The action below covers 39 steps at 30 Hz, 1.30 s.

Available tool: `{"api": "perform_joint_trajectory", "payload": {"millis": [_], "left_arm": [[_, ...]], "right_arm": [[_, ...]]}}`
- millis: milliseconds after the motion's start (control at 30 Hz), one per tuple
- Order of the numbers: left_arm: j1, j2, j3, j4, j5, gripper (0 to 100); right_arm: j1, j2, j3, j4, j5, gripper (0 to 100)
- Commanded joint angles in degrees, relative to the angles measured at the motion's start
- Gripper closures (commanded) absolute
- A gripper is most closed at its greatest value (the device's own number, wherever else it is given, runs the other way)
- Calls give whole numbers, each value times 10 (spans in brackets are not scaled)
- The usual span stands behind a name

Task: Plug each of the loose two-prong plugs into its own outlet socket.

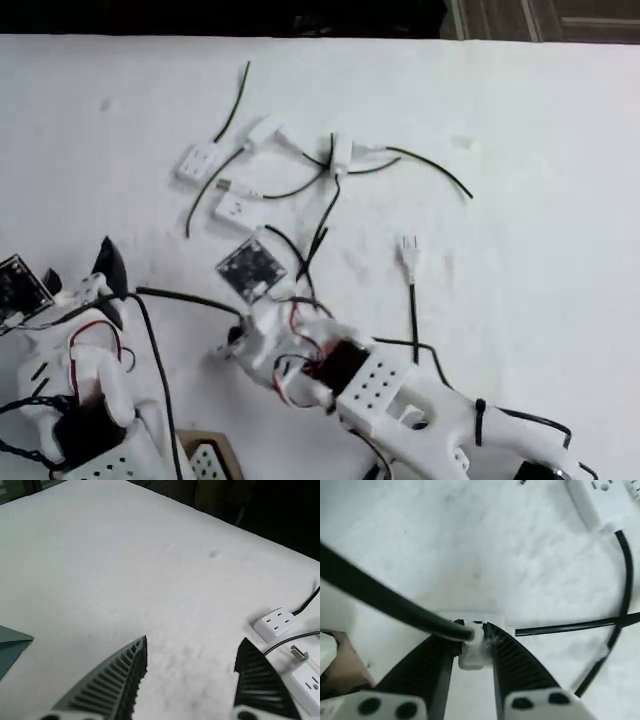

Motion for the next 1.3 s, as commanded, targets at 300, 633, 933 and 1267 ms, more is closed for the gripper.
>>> {"api": "perform_joint_trajectory", "payload": {"millis": [300, 633, 933, 1267], "left_arm": [[-10, -4, 0, -18, 6, 717], [-10, -4, 1, -18, 5, 718], [-10, -4, 1, -18, 4, 718], [-10, -4, 1, -17, 4, 718]], "right_arm": [[-42, 8, -25, -44, -35, 981], [-42, 8, 18, -111, -29, 981], [-42, 16, 49, -148, -22, 981], [-43, 97, 50, -201, -2, 981]]}}
